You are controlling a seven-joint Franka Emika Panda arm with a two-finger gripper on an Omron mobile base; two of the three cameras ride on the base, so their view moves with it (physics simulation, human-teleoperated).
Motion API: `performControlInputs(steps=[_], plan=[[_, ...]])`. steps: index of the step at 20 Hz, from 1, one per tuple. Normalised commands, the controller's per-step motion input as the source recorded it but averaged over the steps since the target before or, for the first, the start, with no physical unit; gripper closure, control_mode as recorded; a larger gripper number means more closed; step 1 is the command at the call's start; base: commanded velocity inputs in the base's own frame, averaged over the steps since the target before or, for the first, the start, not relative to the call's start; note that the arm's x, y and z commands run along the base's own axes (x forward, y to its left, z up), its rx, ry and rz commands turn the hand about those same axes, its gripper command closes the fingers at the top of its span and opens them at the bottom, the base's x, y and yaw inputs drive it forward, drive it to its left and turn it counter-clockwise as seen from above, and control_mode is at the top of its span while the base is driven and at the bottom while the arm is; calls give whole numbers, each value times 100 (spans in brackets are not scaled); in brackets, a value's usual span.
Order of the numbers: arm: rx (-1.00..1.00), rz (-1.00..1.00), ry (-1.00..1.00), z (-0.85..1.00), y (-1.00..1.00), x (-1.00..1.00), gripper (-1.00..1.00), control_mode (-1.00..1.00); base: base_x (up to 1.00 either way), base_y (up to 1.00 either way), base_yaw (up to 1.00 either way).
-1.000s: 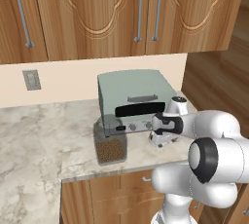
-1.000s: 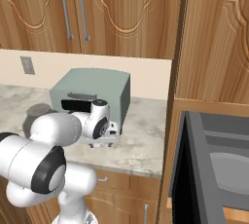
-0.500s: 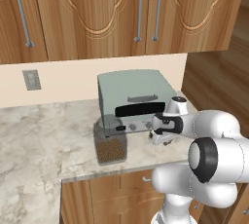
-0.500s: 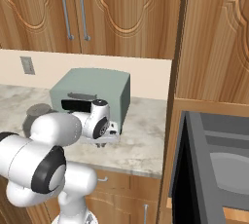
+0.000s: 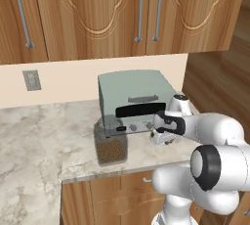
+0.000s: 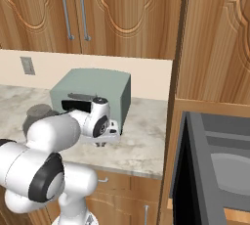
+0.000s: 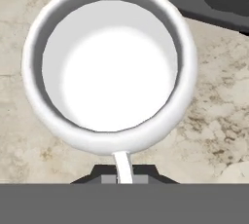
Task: Pick the mug from the counter and place it inside the microwave. Then close the microwave.
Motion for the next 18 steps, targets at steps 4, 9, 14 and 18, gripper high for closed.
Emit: performControlInputs(steps=[4, 9, 14, 18], plan=[[0, -1, -6, 44, -3, -67, 100, -100, 0, 0, 0], [0, -7, -1, 47, -8, -77, 100, -100, 0, 0, 0], [0, -13, 0, 61, -9, -50, 100, -100, 0, 0, 0], [0, -17, 2, 69, -1, -52, 100, -100, 0, 0, 0]])
